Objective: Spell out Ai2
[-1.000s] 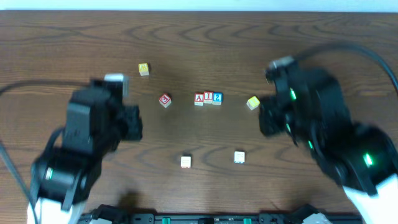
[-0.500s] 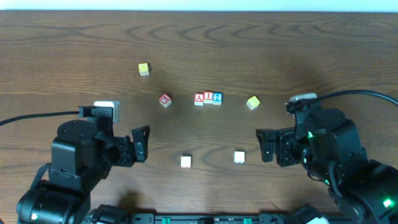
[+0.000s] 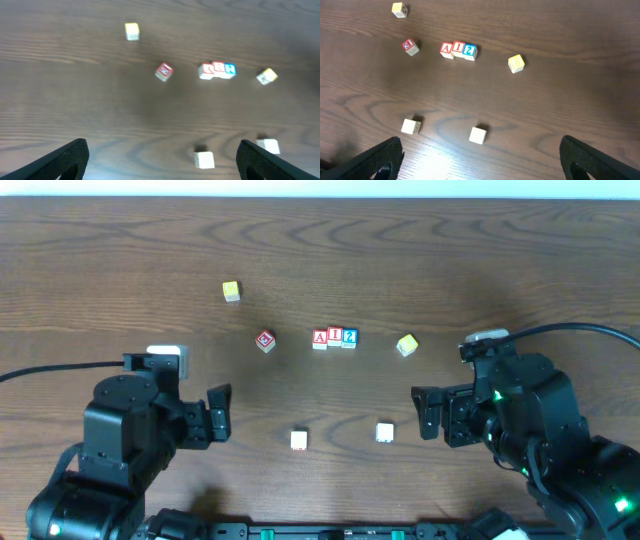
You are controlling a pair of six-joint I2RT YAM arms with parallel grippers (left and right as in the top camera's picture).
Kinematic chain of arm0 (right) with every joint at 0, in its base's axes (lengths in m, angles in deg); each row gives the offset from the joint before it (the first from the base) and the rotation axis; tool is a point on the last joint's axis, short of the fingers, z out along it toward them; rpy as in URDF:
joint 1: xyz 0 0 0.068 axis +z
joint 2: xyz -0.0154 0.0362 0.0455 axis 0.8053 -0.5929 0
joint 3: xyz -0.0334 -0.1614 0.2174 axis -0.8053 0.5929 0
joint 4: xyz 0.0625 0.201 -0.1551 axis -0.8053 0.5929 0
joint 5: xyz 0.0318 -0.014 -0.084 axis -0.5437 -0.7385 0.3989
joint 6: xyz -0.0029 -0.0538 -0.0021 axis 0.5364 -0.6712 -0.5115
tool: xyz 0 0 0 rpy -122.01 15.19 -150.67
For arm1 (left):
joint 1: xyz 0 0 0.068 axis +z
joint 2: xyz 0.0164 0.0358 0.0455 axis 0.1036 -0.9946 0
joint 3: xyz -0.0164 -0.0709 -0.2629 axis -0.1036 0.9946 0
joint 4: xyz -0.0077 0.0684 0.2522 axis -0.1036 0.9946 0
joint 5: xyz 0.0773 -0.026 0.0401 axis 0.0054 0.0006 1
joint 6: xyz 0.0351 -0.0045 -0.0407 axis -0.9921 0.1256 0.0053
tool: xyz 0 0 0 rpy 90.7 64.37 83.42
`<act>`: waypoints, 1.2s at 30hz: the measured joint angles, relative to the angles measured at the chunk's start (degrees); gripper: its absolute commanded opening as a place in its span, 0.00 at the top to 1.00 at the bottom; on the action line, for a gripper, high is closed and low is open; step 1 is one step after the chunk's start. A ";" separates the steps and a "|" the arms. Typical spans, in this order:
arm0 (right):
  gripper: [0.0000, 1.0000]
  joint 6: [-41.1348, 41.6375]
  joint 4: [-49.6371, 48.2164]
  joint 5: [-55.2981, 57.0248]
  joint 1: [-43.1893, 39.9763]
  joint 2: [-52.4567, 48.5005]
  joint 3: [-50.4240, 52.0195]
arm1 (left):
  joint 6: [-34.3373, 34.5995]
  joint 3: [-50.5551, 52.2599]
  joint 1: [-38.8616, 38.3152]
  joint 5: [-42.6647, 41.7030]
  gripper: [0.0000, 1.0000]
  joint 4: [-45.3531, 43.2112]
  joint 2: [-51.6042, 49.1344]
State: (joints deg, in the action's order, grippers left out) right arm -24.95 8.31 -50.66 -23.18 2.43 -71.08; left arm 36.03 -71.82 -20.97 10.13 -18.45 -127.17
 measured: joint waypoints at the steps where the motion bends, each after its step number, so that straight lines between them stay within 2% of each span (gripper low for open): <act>1: 0.01 0.00 0.00 0.02 0.00 0.00 0.00 | -0.35 0.04 0.09 0.81 0.05 -0.17 0.39; 6: 0.01 0.02 0.00 0.00 0.02 -0.02 0.00 | -5.79 2.93 3.43 4.87 0.05 -3.67 7.78; 11: 0.01 0.13 0.15 0.20 0.02 -0.02 0.09 | -11.52 13.05 9.84 6.51 0.05 -10.23 19.96; 21: 0.01 0.15 0.15 0.37 0.02 0.00 0.24 | -13.81 36.09 15.63 4.28 0.05 -17.88 37.22; 28: 0.01 0.13 0.15 0.44 0.02 -0.02 0.26 | -13.81 44.85 15.67 2.49 0.05 -22.86 41.22; 36: 0.01 0.15 0.17 0.42 0.02 -0.02 0.28 | -13.79 49.09 15.67 1.68 0.05 -25.73 41.55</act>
State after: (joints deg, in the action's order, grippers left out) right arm -24.80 8.49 -50.25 -23.16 2.40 -70.80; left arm 22.24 -22.73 -5.30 11.82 -44.17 -85.62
